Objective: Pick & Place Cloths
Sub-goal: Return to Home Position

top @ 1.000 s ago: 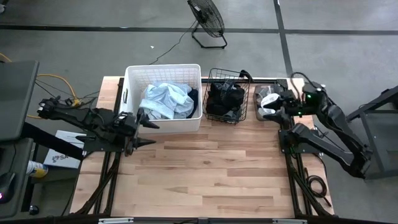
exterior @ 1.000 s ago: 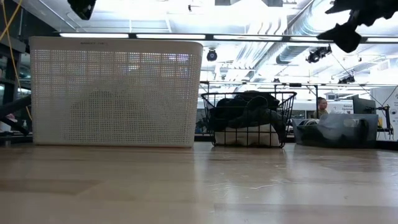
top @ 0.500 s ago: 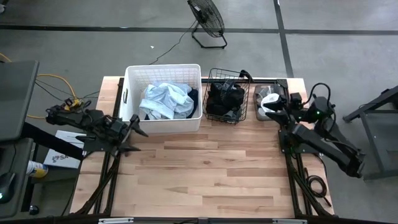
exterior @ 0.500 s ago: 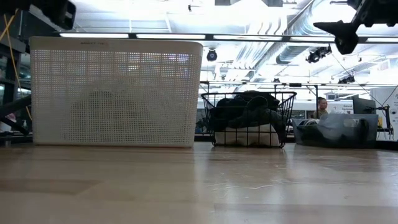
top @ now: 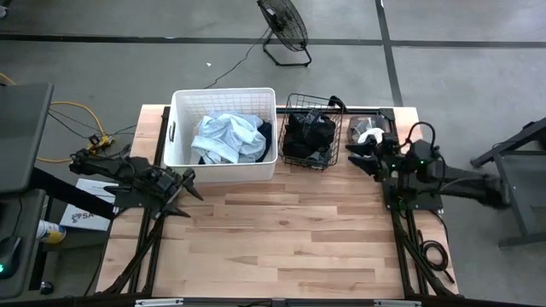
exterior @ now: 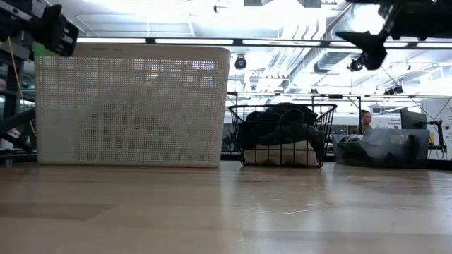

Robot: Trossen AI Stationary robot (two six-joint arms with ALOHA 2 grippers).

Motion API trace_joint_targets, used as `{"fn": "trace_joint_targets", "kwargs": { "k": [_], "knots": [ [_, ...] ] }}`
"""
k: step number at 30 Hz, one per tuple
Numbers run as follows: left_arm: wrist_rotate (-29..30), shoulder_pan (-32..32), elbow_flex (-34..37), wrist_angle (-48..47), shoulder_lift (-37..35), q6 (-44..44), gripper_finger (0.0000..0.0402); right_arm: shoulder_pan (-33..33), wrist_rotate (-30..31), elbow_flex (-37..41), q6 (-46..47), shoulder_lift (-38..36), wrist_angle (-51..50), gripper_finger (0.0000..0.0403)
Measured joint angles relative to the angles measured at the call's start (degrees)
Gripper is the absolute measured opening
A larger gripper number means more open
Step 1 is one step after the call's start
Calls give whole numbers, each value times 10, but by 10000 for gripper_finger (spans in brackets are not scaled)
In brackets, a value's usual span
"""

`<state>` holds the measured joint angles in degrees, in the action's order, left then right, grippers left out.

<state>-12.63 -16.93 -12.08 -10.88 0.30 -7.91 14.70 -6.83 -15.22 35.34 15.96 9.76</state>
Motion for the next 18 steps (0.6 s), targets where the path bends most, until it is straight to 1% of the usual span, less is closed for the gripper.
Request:
{"fn": "trace_joint_targets", "kwargs": {
  "k": [3, 6, 9, 15, 18],
  "knots": [
    [-2, 0, 32, 48, 1, -4, 289, -65, 52, 10, -7, 49, 79, 293],
    [-8, 0, 57, 96, 0, -14, 289, -129, 126, 12, -11, 100, 114, 293],
    [-15, 0, 75, 110, 0, -16, 289, -186, 181, 12, -11, 148, 150, 293],
    [-35, 0, 86, 111, 0, -19, 289, -269, 259, 12, -7, 239, 242, 293],
    [-44, 0, 96, 118, 1, -28, 289, -298, 283, 12, -6, 295, 300, 293]
  ]
}}
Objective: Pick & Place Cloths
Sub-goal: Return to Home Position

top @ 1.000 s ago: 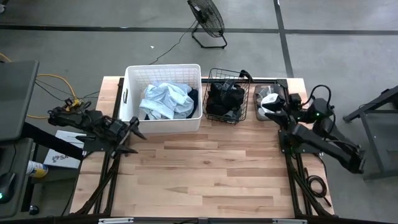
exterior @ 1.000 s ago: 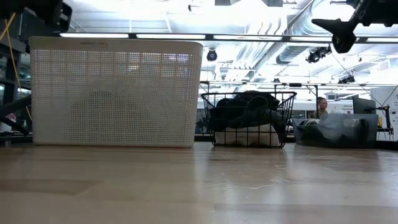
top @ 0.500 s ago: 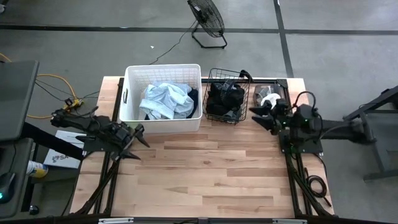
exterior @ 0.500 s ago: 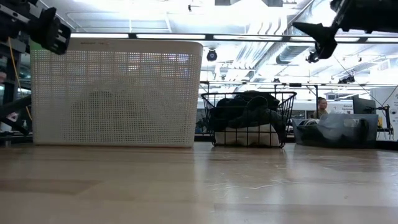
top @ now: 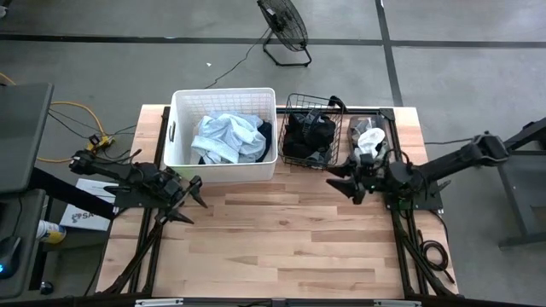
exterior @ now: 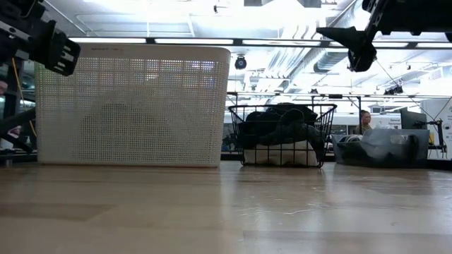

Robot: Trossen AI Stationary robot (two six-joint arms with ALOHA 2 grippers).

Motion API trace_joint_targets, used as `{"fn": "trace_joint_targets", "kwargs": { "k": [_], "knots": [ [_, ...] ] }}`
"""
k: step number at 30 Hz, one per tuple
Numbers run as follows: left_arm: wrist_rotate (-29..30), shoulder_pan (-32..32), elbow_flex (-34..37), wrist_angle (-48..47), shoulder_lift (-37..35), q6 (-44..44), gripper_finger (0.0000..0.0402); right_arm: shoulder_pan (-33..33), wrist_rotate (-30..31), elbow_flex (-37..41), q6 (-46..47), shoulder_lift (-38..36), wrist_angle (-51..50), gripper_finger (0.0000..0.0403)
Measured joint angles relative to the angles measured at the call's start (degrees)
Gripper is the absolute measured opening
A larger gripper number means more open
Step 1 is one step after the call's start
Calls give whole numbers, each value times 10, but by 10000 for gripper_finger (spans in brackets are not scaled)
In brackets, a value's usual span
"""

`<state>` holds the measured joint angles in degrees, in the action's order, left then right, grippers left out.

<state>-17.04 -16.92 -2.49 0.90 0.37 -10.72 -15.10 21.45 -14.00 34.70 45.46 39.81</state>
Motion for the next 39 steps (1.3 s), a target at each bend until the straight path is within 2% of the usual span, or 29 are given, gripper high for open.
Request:
{"fn": "trace_joint_targets", "kwargs": {
  "k": [8, 11, 13, 17, 23, 28, 31, 39],
  "knots": [
    [-4, 0, 8, 13, 0, -1, 289, -25, -1, 0, -5, 149, 195, 293],
    [-7, 0, 9, 11, 0, -2, 289, -17, -29, 7, -6, 182, 247, 293],
    [-7, 0, 9, 10, 0, -3, 289, -13, -49, 29, -2, 186, 278, 293],
    [-8, 0, 9, 10, 0, -7, 289, -15, -37, 79, -13, 163, 339, 293],
    [-1, 0, 10, 9, 0, -7, 289, -23, -35, 133, -39, 106, 339, 293],
    [0, 0, 10, 9, 0, -7, 289, -24, -38, 135, -52, 44, 244, 293],
    [1, 0, 10, 9, 0, -7, 289, -24, -39, 135, -47, -6, 150, 293],
    [2, 0, 10, 8, 0, -7, 289, -24, -60, 135, -40, -213, -103, 293]
  ]
}}
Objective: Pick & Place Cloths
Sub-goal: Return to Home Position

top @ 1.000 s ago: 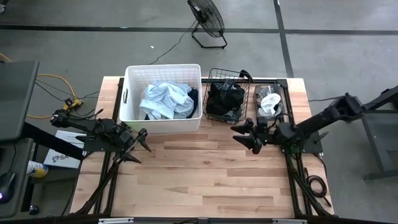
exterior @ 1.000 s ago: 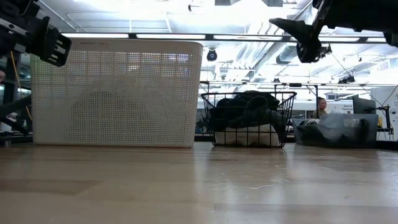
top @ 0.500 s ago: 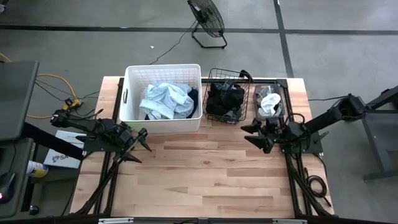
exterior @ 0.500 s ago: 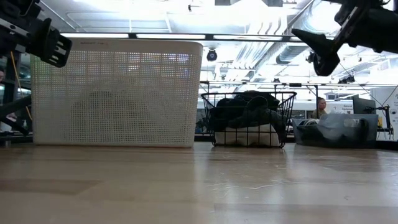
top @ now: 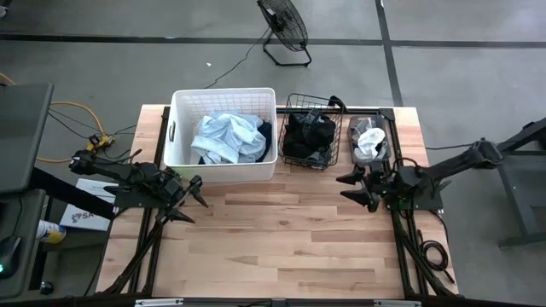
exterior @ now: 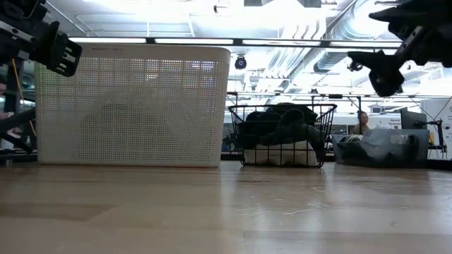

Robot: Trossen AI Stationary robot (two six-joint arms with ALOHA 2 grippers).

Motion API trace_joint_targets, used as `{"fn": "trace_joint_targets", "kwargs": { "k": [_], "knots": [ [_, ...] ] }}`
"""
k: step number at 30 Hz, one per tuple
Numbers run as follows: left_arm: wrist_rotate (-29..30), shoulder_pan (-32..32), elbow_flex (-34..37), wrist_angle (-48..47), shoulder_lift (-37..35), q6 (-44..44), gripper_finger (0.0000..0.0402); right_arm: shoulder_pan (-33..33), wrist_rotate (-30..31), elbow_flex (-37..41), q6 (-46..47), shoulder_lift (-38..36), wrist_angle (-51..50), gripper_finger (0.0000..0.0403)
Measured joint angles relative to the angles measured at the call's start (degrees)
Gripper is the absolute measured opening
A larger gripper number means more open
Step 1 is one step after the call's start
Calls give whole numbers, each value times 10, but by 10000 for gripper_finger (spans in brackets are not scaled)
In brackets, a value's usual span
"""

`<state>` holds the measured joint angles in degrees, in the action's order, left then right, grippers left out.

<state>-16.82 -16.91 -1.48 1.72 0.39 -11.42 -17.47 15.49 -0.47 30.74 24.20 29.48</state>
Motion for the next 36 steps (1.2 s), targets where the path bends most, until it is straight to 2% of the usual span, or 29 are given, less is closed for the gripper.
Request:
{"fn": "trace_joint_targets", "kwargs": {
  "k": [8, 11, 15, 36],
  "knots": [
    [0, 0, 0, 0, 0, 0, 289, 0, -35, 0, 0, -186, -227, 293],
    [0, 0, 0, 0, 0, 0, 289, 0, -68, 0, -18, -240, -264, 293],
    [0, 0, 0, 0, 0, 0, 289, 2, -80, 0, -47, -239, -269, 293],
    [0, 0, 0, 0, 0, 0, 289, 11, -98, 0, -40, -224, -272, 293]
  ]
}}
